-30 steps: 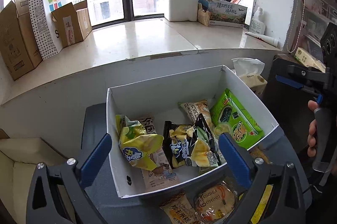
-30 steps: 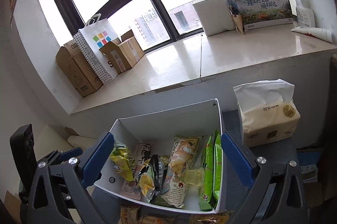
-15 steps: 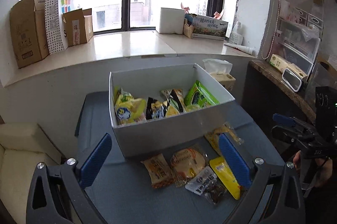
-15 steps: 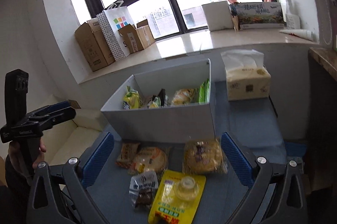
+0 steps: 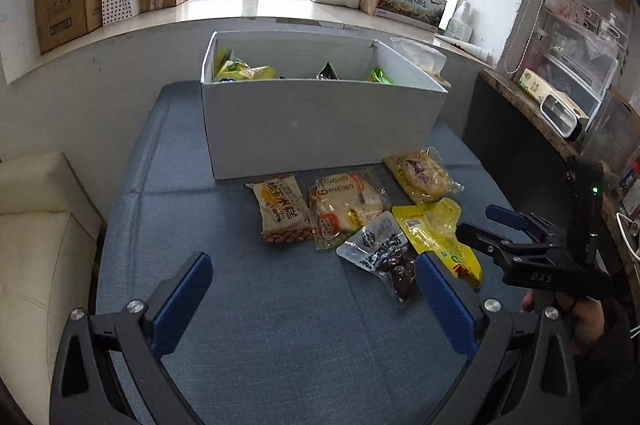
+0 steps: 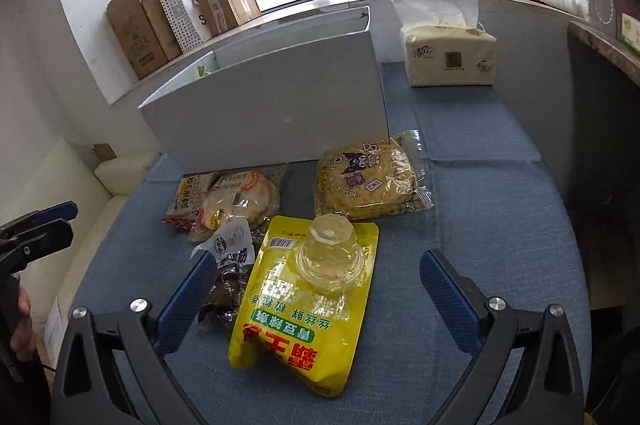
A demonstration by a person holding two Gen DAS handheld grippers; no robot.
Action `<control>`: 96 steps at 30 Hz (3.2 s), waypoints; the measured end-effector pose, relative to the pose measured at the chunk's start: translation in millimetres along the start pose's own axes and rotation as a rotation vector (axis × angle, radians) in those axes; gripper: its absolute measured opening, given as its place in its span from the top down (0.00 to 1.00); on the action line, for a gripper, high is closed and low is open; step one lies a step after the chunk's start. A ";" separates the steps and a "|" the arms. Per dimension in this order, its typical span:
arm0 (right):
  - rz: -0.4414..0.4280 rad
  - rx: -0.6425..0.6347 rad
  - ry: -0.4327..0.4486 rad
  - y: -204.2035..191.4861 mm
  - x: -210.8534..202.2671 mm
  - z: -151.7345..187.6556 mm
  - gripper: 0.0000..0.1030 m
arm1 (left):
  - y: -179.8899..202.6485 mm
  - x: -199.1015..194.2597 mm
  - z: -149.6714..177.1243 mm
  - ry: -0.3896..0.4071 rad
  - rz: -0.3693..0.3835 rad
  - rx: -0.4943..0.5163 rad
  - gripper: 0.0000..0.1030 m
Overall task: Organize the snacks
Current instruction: 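Grasp the jelly cup on the yellow bag with the right tool, then grasp the orange-printed cake pack with the left tool while the right tool lifts the jelly cup, then carry the cake pack and jelly cup into the box and release both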
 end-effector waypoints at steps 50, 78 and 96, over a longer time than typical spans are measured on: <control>-0.041 0.080 0.057 -0.2 -17.0 -8.7 0.62 | -33.0 140.1 -2.3 -0.192 -0.240 0.018 0.52; -0.017 -0.026 0.086 -3.1 -35.3 -21.2 0.15 | -16.3 -13.7 -63.0 0.047 -0.098 -0.052 0.54; 0.015 0.086 -0.051 45.1 39.7 -6.0 0.17 | 10.7 6.3 -56.6 0.010 -0.072 0.036 0.54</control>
Point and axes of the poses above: each gripper's, at about its wrist camera, not at the fingertips, and x roughly the way its jaws point, y to its right, z to its underside, the point moved 8 cm from there along x, roughly the way its jaws point, and after that the axes turned 11 degrees about y, right-handed, at the moved point
